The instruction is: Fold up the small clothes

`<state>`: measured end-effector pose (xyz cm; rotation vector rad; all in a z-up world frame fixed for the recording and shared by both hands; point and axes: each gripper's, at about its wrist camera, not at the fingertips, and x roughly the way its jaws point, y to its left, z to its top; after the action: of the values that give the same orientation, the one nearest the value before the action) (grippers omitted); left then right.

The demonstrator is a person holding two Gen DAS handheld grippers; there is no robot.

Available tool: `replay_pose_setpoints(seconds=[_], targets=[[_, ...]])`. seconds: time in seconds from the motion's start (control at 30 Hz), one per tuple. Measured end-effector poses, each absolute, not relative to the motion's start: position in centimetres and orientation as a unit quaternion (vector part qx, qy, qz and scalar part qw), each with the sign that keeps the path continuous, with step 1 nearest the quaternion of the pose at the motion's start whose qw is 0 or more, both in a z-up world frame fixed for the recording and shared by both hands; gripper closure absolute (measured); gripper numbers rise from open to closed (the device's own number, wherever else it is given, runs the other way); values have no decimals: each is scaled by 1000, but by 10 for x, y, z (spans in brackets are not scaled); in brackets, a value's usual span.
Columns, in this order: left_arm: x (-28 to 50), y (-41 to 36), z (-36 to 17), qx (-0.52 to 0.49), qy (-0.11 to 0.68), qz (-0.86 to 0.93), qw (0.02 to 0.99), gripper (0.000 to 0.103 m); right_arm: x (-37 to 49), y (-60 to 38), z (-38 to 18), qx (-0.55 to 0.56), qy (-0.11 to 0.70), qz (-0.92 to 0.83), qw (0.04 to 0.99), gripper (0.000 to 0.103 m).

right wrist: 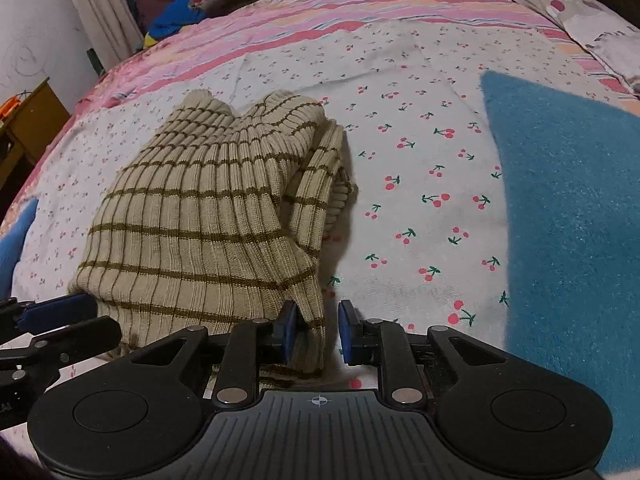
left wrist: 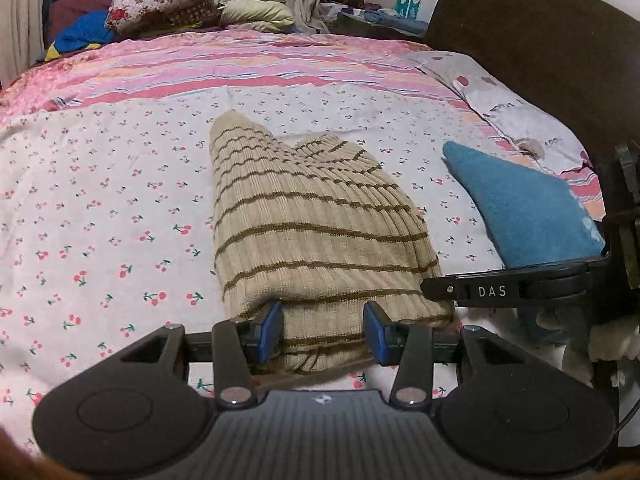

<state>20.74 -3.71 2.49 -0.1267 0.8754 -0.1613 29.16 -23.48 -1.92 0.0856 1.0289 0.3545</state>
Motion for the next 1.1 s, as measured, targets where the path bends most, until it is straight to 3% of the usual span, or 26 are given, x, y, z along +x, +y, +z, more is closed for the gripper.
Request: replay_pose_setpoints(seconds=[0.4, 0.57, 0.7, 0.97, 1.1], targets=[[203, -36, 39, -35, 409, -54, 910, 51, 286, -236, -19, 42, 485, 153, 860, 78], [216, -37, 29, -9, 406, -33, 913, 35, 285, -236, -20, 43, 484, 150, 861, 78], [233, -29, -1, -13, 464, -13, 886, 33, 284, -234, -16, 38, 484, 145, 862, 75], [206, -29, 12, -30, 457, 1, 889, 31, 236, -230, 27, 33, 427, 147, 891, 72], [189, -28, 21, -58, 451, -3, 891, 22, 211, -225, 38, 28, 416, 145, 897, 71]])
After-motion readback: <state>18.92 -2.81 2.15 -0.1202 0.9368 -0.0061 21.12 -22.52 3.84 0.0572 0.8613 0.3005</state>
